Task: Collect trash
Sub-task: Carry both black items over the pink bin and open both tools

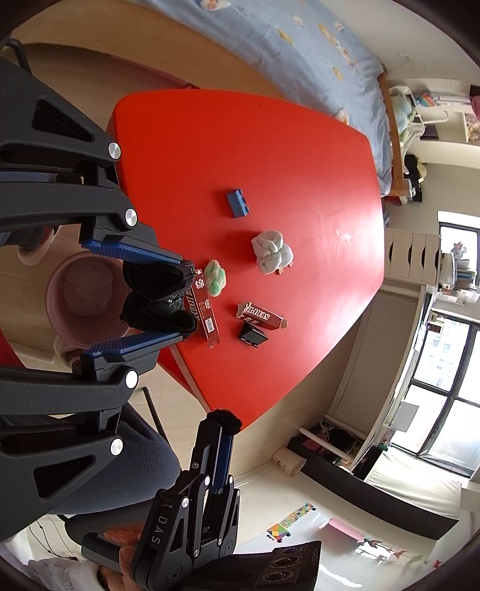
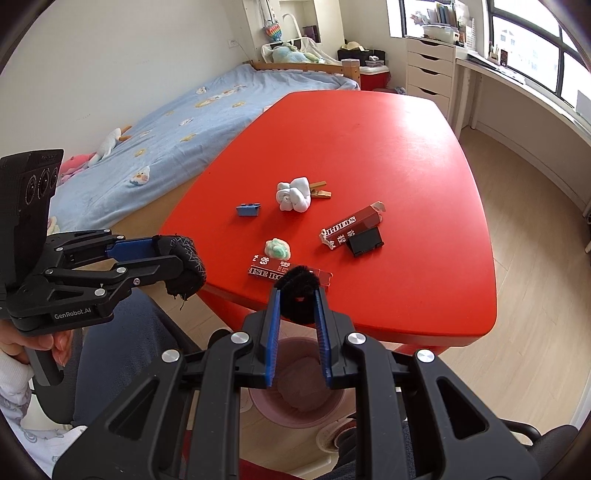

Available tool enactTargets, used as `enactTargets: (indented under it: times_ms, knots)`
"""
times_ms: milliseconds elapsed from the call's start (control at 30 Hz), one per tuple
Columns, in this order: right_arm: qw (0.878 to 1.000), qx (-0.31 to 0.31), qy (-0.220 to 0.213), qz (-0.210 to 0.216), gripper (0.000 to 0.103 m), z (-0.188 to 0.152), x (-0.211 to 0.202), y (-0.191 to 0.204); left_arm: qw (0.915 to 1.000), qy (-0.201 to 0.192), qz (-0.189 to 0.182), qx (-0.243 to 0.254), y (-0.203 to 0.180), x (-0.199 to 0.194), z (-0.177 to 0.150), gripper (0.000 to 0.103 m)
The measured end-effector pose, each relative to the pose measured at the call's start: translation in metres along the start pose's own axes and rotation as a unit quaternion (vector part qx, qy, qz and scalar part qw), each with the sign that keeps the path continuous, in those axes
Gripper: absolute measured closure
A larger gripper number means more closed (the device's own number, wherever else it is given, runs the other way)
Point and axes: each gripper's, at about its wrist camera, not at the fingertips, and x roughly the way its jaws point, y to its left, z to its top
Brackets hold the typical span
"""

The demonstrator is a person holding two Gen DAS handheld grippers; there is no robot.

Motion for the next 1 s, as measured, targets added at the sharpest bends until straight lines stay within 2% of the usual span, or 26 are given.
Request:
enactTargets:
  times_ms: [333,733,800,867,900,933,967,1000]
  knots:
    - [1.0,-0.001,0.016,0.016,0.085,-0.033,-0.007,0.011,0.9998,0.018,-0.01,0.003,-0.013,-0.004,-0.026,0.068]
    - [0.999,0.0,0.026,0.023,0.084,-0.04,-0.005,0.013,0.9994,0.026,-0.023,0.007,-0.015,-0.001,-0.03,0.068]
    - [0.999,-0.001,0.028,0.024,0.082,-0.04,-0.003,0.012,0.9993,0.026,-0.024,0.006,-0.015,-0.001,-0.031,0.066]
    - [0.999,-0.002,0.029,0.023,0.081,-0.041,-0.003,0.012,0.9994,0.024,-0.025,0.008,-0.016,-0.002,-0.031,0.06]
    - [0.999,-0.001,0.031,0.022,0.066,-0.041,-0.002,0.012,0.9994,0.022,-0.023,0.01,-0.017,-0.003,-0.031,0.055]
    - [0.999,-0.002,0.032,0.021,0.041,-0.041,-0.001,0.011,0.9995,0.018,-0.023,0.01,-0.017,-0.003,-0.031,0.046]
    - [0.999,-0.001,0.03,0.02,0.031,-0.042,-0.001,0.011,0.9996,0.014,-0.021,0.009,-0.016,-0.004,-0.031,0.028]
    - [0.999,-0.002,0.028,0.02,0.02,-0.043,-0.001,0.01,0.9998,0.007,-0.02,0.005,-0.015,-0.006,-0.031,0.019]
